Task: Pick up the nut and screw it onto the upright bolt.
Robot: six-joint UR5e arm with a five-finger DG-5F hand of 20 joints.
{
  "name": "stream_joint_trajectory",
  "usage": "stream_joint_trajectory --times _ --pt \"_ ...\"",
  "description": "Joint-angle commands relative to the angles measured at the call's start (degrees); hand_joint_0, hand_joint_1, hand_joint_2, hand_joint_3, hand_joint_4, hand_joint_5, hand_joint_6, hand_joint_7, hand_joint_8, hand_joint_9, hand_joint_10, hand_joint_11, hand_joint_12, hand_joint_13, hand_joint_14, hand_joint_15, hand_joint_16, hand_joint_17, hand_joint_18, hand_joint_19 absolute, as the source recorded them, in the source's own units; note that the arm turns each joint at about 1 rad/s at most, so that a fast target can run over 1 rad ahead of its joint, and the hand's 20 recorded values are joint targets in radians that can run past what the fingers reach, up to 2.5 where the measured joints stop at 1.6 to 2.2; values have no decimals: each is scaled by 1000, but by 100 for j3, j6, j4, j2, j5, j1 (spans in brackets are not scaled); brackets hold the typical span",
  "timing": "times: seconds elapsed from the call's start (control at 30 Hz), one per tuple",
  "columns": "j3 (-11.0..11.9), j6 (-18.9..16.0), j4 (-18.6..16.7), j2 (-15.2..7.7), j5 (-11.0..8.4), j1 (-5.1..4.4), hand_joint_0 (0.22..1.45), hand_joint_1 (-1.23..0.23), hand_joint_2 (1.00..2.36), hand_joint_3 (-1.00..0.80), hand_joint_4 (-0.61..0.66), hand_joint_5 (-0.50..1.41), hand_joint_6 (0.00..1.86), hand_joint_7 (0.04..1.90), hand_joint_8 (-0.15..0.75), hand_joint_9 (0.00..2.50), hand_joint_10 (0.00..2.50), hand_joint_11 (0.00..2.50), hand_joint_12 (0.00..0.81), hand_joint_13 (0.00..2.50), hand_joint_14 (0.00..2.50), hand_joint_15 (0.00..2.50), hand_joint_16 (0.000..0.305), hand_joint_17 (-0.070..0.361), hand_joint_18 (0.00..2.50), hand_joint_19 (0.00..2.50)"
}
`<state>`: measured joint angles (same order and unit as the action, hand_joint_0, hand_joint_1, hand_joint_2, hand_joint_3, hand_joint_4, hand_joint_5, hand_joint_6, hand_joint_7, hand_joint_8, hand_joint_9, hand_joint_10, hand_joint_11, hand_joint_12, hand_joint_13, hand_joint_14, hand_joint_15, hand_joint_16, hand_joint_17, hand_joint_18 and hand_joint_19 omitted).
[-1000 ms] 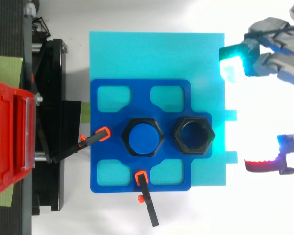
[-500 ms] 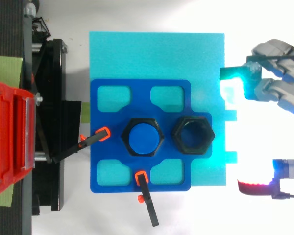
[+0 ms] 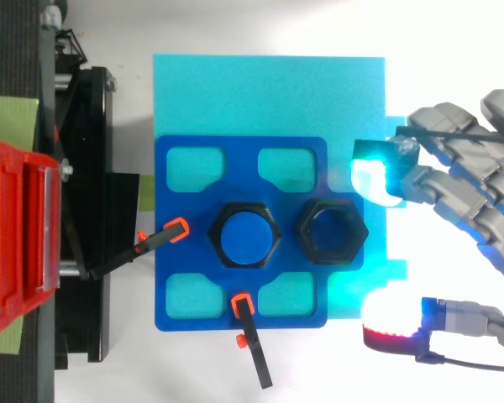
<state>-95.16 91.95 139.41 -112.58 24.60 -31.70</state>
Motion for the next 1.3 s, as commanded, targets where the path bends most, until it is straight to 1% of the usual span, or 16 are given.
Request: stream_joint_trajectory --times 0.0,0.03,0.33,0.4,0.47,0.5,0.63,0.8,0.9,0.93,0.97,1.03,1.07,1.13,1.2,1.27 --pt "15 156 -133 -27 -175 -29 376 -570 1000 -500 188 -242 502 780 283 381 0 0 375 480 0 0 53 119 344 0" --pt "6 191 -186 -27 -210 -38 377 -568 1000 -500 188 -242 502 781 283 381 0 0 375 480 0 0 53 119 345 0" --pt "6 429 -327 -36 -237 -38 374 -565 1000 -500 190 -242 502 780 285 383 0 0 377 484 0 0 53 120 355 0" --pt "67 587 -371 -176 -342 -38 374 -565 1000 -500 188 -242 502 779 285 383 0 0 377 481 0 0 53 120 354 0" --pt "67 622 -406 -203 -404 -47 375 -564 1000 -500 189 -242 502 779 284 379 0 0 378 480 0 0 53 120 352 0" --pt "94 622 -458 -291 -430 -47 375 -564 1000 -500 188 -242 502 779 284 379 0 0 378 481 0 0 53 120 352 0" --pt "129 569 -476 -299 -439 -47 376 -564 1000 -500 190 -241 502 784 284 384 0 0 377 480 0 0 53 120 352 0" --pt "129 569 -476 -299 -430 -47 377 -562 1000 -500 192 -239 502 782 285 384 0 0 375 481 0 0 53 119 355 0" --pt "129 578 -476 -299 -421 -21 377 -559 1000 -500 194 -238 502 781 284 384 0 0 375 482 0 0 53 119 360 0" --pt "129 578 -476 -299 -369 15 377 -557 1000 -500 195 -238 502 782 285 383 0 0 376 482 0 0 53 119 360 0" --pt "129 587 -476 -299 -351 23 373 -556 1000 -500 196 -238 502 785 286 383 0 0 379 482 0 0 53 120 361 0" --pt "129 631 -476 -299 -281 23 368 -553 1000 -500 197 -238 502 783 288 373 0 0 382 473 0 0 54 121 352 0" --pt "129 684 -476 -299 -290 23 364 -539 1000 -500 198 -238 502 783 290 372 0 0 384 466 0 0 54 122 341 0" --pt "138 719 -476 -387 -272 23 364 -536 1000 -500 197 -238 502 783 290 369 0 0 385 462 0 0 55 123 337 0" --pt "129 745 -502 -396 -254 15 361 -532 1000 -500 196 -239 502 786 289 365 0 0 386 461 0 0 55 123 338 0" --pt "199 780 -502 -396 -246 15 360 -530 1000 -500 196 -240 502 782 288 362 0 0 387 459 0 0 55 124 335 0"
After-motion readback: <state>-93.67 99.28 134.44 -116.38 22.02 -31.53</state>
